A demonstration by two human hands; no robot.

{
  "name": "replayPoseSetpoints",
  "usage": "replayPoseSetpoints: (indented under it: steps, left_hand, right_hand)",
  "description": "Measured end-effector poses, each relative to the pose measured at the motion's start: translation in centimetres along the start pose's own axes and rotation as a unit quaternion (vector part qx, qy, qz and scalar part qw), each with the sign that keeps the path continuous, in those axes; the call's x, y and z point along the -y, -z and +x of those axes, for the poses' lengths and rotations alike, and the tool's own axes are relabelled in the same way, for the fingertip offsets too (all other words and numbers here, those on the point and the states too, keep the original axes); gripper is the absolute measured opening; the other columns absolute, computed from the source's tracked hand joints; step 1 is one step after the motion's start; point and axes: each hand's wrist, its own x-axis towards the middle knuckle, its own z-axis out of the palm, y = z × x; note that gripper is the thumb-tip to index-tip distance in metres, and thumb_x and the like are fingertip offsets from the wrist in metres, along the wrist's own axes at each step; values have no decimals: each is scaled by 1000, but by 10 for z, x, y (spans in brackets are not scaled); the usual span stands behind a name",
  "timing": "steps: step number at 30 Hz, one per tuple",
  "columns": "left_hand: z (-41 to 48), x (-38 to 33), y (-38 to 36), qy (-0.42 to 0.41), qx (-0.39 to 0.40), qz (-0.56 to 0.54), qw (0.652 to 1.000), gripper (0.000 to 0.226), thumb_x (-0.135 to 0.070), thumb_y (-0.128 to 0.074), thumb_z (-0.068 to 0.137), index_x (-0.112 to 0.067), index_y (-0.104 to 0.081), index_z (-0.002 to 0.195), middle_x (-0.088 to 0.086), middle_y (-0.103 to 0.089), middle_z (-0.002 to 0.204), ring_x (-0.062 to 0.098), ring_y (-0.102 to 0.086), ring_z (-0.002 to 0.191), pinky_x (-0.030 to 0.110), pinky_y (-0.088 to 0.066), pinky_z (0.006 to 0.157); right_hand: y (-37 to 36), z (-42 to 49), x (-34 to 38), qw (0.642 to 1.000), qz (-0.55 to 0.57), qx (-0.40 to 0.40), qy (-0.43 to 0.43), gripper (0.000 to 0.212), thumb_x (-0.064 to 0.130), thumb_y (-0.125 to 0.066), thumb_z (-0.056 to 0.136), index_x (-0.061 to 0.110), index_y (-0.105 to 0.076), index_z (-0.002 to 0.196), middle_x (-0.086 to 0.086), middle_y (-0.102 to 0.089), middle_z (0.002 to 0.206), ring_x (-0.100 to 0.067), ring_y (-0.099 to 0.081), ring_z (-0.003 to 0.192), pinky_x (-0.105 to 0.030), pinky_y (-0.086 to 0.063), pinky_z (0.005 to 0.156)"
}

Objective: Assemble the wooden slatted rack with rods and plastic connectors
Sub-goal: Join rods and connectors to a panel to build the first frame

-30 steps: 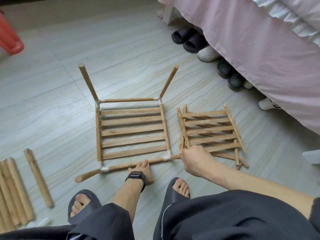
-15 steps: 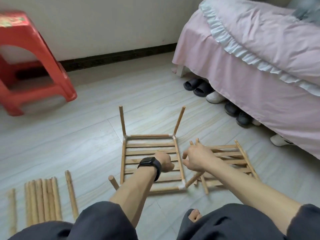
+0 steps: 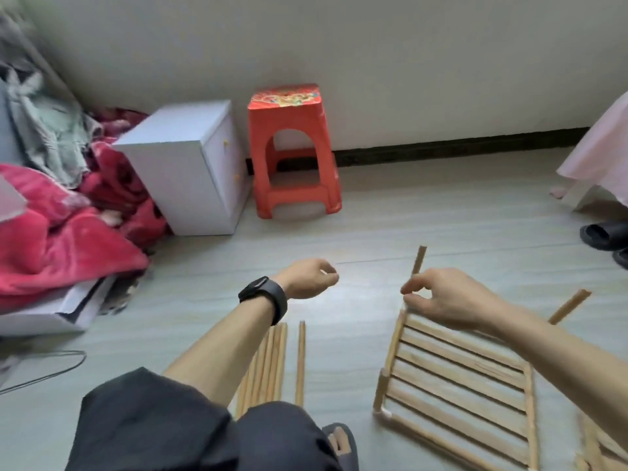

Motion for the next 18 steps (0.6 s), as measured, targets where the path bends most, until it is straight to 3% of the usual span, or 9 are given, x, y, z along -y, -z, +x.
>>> replayPoseSetpoints:
  steps: [4, 8, 13, 18]
  left_hand:
    - [-25, 125, -13, 139, -7, -27, 990, 39, -37, -49, 103, -16, -60, 134, 2, -60, 137, 23, -55, 128, 33, -43, 106]
    - [-60, 209, -46, 227, 18, -68, 971, 41, -37, -48, 104, -14, -59, 136, 4, -57, 142, 21, -54, 129, 32, -42, 105]
    - [-89, 271, -107, 312, 76, -120, 939, 39, -38, -52, 102, -15, -61, 132, 3, -60, 139, 20, -54, 127, 33, -43, 107]
    - [-97, 282, -174, 351, 133, -191, 907, 52, -35, -70, 88, -24, -55, 137, 3, -54, 140, 21, -54, 126, 34, -45, 108]
  right_hand:
    - [-30, 27, 53, 997, -13, 32, 73, 32, 45, -50, 99, 34, -66, 125, 9, -65, 129, -15, -55, 123, -33, -45, 101]
    - [-76, 46, 94, 990, -14, 83, 111, 34, 48, -45, 100, 37, -62, 128, 8, -60, 131, -15, -50, 126, -38, -47, 101]
    - [-146, 60, 123, 981, 10, 155, 114, 36, 47, -44, 101, 35, -61, 130, 8, -59, 134, -16, -50, 127, -38, -48, 101]
    - [-227, 71, 130, 965, 29, 244, 88, 40, 43, -47, 100, 31, -57, 136, 2, -58, 136, -20, -54, 126, -35, -47, 101]
